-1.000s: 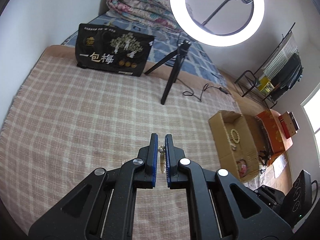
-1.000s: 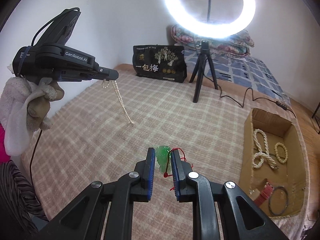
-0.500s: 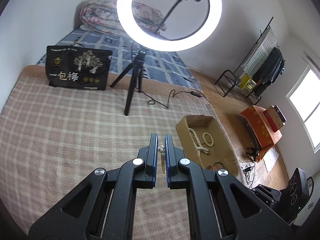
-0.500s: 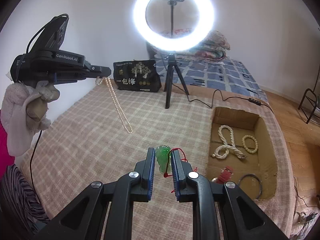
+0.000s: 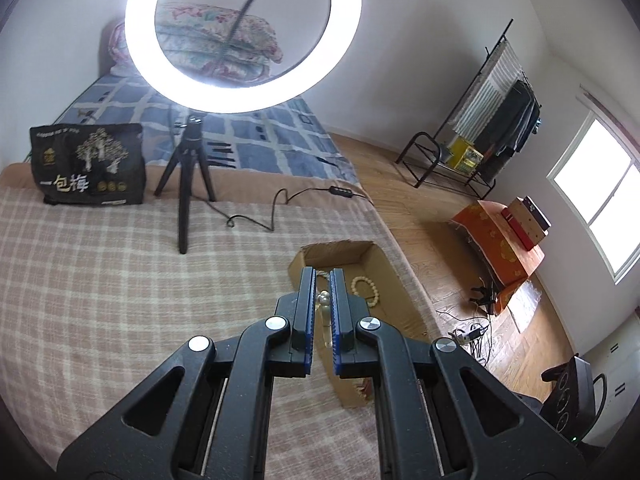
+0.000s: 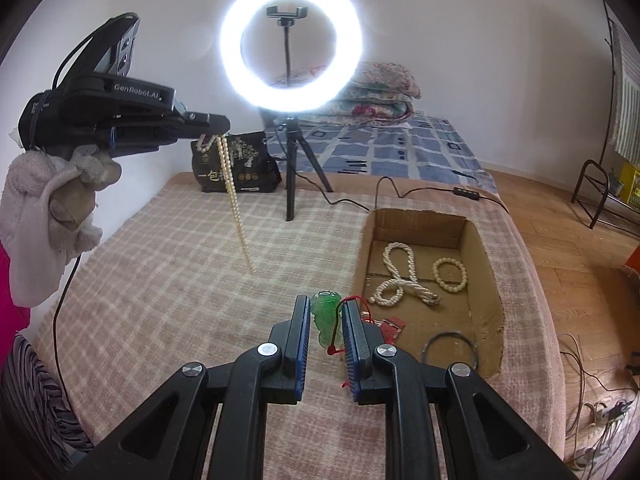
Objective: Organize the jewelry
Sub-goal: 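Lower the strand into the box and open the left tool while the right tool releases the pendant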
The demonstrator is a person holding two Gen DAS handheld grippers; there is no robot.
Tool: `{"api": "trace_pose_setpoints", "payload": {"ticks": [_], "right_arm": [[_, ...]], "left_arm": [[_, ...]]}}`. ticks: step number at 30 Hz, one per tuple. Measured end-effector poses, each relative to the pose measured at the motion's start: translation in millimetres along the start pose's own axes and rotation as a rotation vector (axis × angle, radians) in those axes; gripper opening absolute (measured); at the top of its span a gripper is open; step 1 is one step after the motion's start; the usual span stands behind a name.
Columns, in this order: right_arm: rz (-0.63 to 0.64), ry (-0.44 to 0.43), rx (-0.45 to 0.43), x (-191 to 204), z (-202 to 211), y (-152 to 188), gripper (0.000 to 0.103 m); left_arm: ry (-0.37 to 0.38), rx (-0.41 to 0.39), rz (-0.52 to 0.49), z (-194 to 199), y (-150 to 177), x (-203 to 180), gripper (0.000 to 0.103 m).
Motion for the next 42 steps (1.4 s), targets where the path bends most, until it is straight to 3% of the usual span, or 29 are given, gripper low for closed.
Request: {"api": "trace_pose_setpoints", "payload": {"ticks": [18,33,42], "right_arm": [[-0.109,0.081,0.036,-60.3,-7.3,14.1,0.015],[-0.150,0.100,0.095,-75.0,-33.3,32.0,0.015],[-0.159,0.114,0.113,-79.2,-38.8,36.3,0.015]], "left_arm": [[0.075,0.049,-0.079,-71.2,0.0,-90.4,0.005],[0.040,0.100,-0.171,-143.7,10.2,-126.9,0.005],[-0.001,0.118,-0.267,-163.7,25.8,-137.7,0.005]]}}
Point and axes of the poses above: each gripper's, at about its wrist camera, not at the fingertips, and z roughly against the way its jaws point, x to its left, y to its underside, the point moved 9 cm from there along -z, roughly the way its jaws point, and after that the axes turned 12 degrees about -x, right-handed, at the moved point
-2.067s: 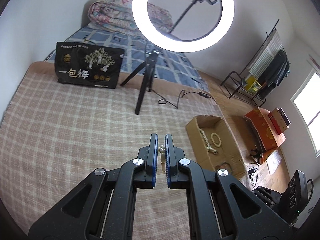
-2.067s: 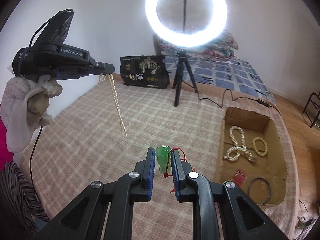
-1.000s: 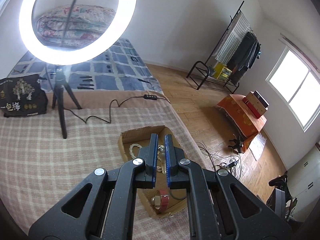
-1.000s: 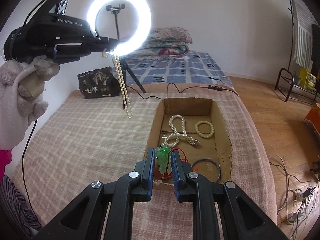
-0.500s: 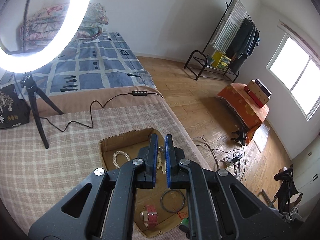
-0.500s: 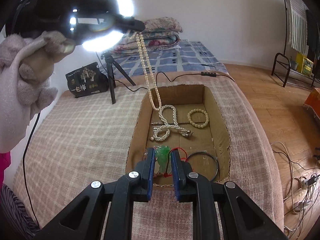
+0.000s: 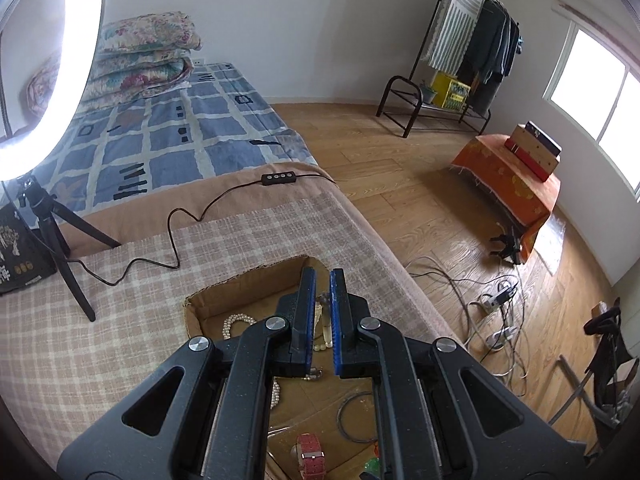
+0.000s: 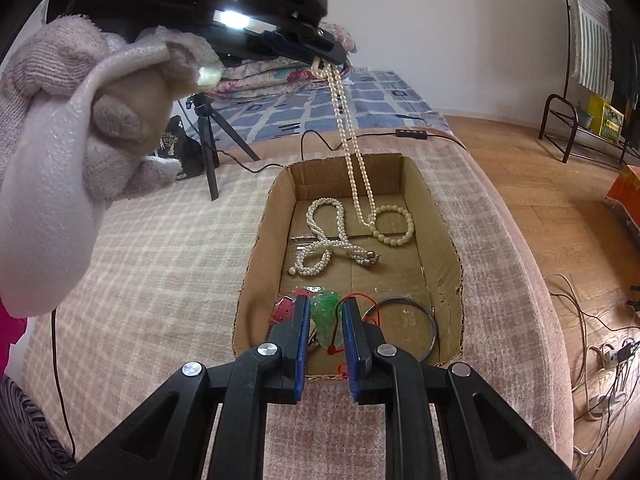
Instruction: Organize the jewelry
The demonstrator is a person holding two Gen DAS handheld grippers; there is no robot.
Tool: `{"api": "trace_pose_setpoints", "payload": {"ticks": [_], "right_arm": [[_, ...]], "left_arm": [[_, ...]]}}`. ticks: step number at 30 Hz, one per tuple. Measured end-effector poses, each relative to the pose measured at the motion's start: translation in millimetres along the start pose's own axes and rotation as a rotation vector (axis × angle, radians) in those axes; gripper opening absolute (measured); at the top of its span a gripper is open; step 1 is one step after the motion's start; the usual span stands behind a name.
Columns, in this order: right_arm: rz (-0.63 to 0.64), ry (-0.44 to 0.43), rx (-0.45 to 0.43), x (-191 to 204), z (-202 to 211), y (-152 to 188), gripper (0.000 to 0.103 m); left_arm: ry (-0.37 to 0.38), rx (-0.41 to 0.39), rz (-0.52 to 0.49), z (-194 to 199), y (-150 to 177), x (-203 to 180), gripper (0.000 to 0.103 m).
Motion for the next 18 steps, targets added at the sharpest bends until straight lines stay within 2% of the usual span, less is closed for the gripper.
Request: {"api": "trace_pose_setpoints", "payload": {"ticks": [11,14,15,16,17,18], "right_arm": [[0.019,-0.004,0.004,6.4,-2.6,0.4,0.016],[0.023,-0.001,-0.005,8.2,-0.6,-1.3,0.027],[0.025,-0.001,-0.011,8.8,0.0,-2.3,0.031],[0.028,-0.003,-0.014,9.9,0.5,-2.8,0.034],[0.032,-0.002,-0.016,10.9,0.8,-3.7,0.039],[0.040,0.007,-0.025,12.2,2.1,-5.1,0.057]], "left_arm": [[-0.014,-0.009,-0.045,0.5,1.5,-0.9,0.005],[-0.019,-0.018,-0.074,4.1,-0.5,-1.3,0.005],[-0.020,-0.019,-0.078,5.6,-1.8,-3.3,0.013],[-0.020,-0.022,-0.080,7.0,-2.5,-3.6,0.036],[-0.021,-0.027,-0.079,8.4,-3.5,-3.7,0.050],[-0.022,-0.042,-0.075,11.2,-5.4,-3.4,0.067]]}}
Point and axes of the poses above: each gripper's, at about its wrist camera, not at the fingertips, and z roughly against the way its jaws point, x to its left, y to its underside, the point moved 9 cm from there along -z, roughly the way its jaws point, and after that the axes turned 12 degrees about -x, right-handed, at the moved point
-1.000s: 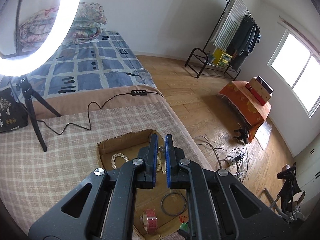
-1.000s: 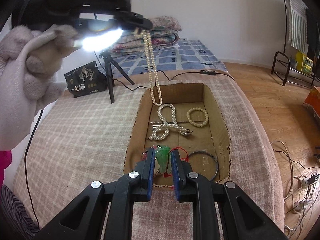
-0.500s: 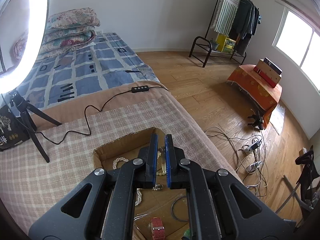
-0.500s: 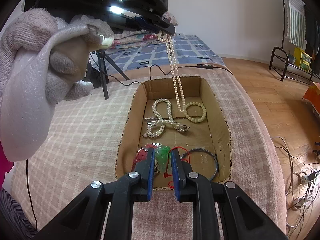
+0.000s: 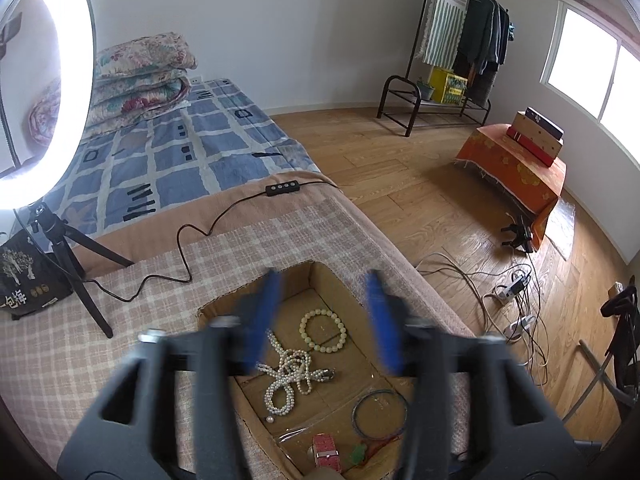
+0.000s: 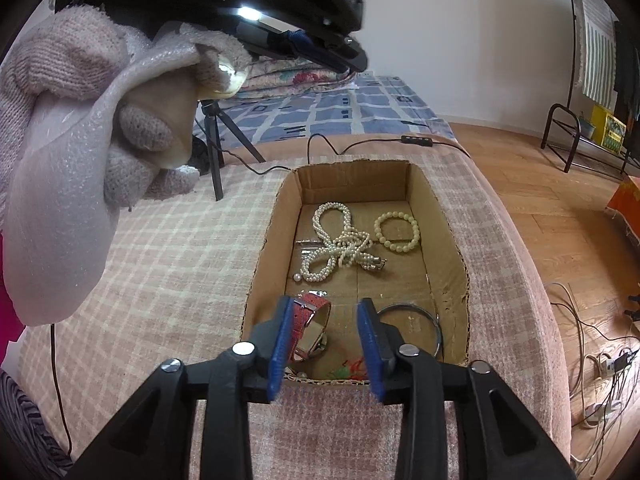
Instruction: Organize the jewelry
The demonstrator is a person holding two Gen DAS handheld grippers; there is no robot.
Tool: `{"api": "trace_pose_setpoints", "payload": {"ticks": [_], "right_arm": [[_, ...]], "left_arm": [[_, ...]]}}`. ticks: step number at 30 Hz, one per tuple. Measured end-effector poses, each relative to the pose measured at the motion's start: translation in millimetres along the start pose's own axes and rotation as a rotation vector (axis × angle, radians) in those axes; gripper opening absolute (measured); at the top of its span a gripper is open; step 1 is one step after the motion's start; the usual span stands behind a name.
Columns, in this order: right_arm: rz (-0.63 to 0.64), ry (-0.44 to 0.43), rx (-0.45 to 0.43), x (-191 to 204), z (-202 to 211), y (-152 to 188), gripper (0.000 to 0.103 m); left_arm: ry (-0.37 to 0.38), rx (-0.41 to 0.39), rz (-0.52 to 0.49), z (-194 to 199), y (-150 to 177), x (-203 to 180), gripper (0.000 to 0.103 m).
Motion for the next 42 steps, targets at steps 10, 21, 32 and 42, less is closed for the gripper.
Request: {"api": "trace_pose_setpoints", "payload": {"ticks": [10,21,32,42], "right_arm": [[0.046,0.067,-0.074,8.6,10.3,-17.5,0.102],[0.060,0.082,-0.093,20.4,20.4,-25.8,0.103],[0.077,0.107,-0.132,29.1,46.2,-35.4,0.103],[0.102,0.139,-0.168,39.3,79.5,-39.9,0.103]], "left_arm": [[-0.023,-0.022,-0.014,15.6,-4.6,3.1,0.077],[-0.061,-0.063,-0.017,51.5,-14.6,14.4,0.078],[-0.124,-0.115,-0.033,105.1,-20.4,31.0,0.079],[-0.170,-0.189,-0.047,171.4,-21.9,37.6,0.080]]}}
Point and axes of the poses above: each gripper's, at about its wrist camera, not at the fingertips, and z roughly against the way its jaws point, x to its left, y to its underside, the point moved 9 cm from there along -z, roughly the way its jaws point, and after that the axes turned 12 degrees about -x, right-handed, at the moved point
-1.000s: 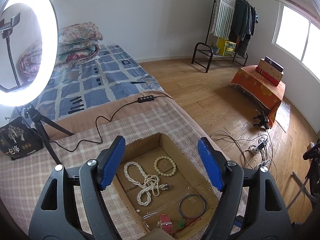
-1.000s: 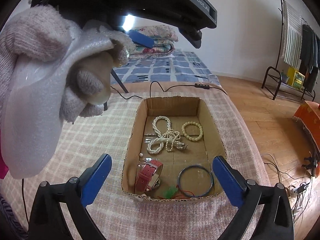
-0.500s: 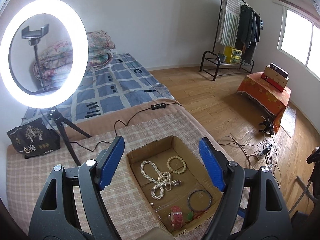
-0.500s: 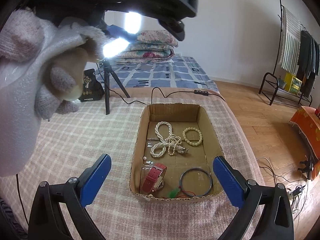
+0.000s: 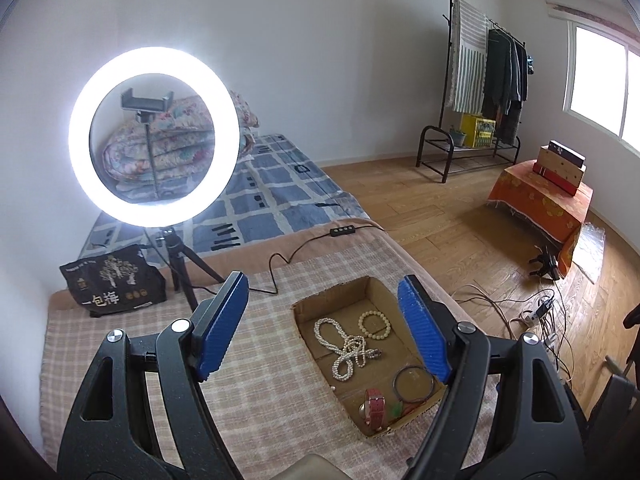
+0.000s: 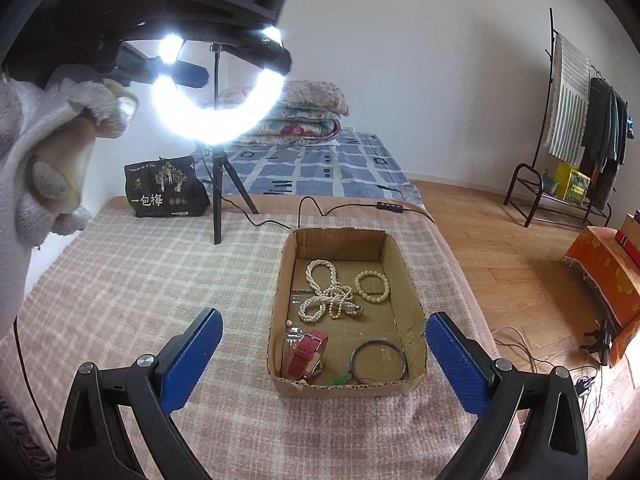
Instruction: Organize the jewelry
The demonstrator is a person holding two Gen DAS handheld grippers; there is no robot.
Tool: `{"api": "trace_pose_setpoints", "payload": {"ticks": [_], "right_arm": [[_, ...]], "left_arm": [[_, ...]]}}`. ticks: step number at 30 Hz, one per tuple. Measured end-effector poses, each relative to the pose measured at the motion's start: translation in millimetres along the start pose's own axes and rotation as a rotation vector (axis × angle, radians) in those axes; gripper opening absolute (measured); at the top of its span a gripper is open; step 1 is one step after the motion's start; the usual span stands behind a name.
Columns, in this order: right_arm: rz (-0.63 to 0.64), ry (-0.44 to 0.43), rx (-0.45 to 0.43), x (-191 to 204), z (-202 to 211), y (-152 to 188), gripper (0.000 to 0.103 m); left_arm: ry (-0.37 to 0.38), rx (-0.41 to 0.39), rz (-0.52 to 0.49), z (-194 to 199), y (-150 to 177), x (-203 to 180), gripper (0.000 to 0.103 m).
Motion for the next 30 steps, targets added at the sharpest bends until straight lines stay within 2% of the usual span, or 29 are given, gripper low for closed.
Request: {"api": "trace_pose_setpoints", "payload": {"ticks": [2,4,11,15,17,26,30], "right_arm": [[0.004,0.004,-0.001,1.4,5.7,-0.3,0.103],[0.004,0.007,-0.004,2.7,11.7,-0.4,0.103],[0.013,0.021,-0.020,9.0,24.8,-4.1,0.103],[0.013,0.042,-0.033,9.9,29.8,-5.9,0.103],[0.014,0.058,-0.034,9.2,32.4,-5.5,0.103],[-0.014,0.097,-0.052,2.4,48.8,-5.0,0.103],[-0.018,0.106,-0.065,2.5,55.9,-6.5,0.103]], "left_arm": [[-0.010,-0.017,-0.006,13.4,-0.9,2.8,0.082],[-0.014,-0.035,-0.001,27.2,-1.3,6.7,0.089],[-0.028,-0.086,-0.015,69.7,0.4,20.8,0.090],[-0.042,-0.114,-0.021,92.2,7.9,31.7,0.097],[-0.048,-0.127,-0.022,102.3,12.4,38.0,0.098],[-0.073,-0.145,0.000,134.2,44.3,60.6,0.099],[-0.073,-0.127,0.010,139.2,56.8,65.4,0.103]]}}
Point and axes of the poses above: each gripper's, at about its wrist camera, not at the fingertips, and z roughly against the way its jaws point, x to its left, y to its underside, the point moved 9 cm from there along -z, roughly the way its jaws point, and after that the axes turned 12 degrees about -x, right-handed, at the moved point
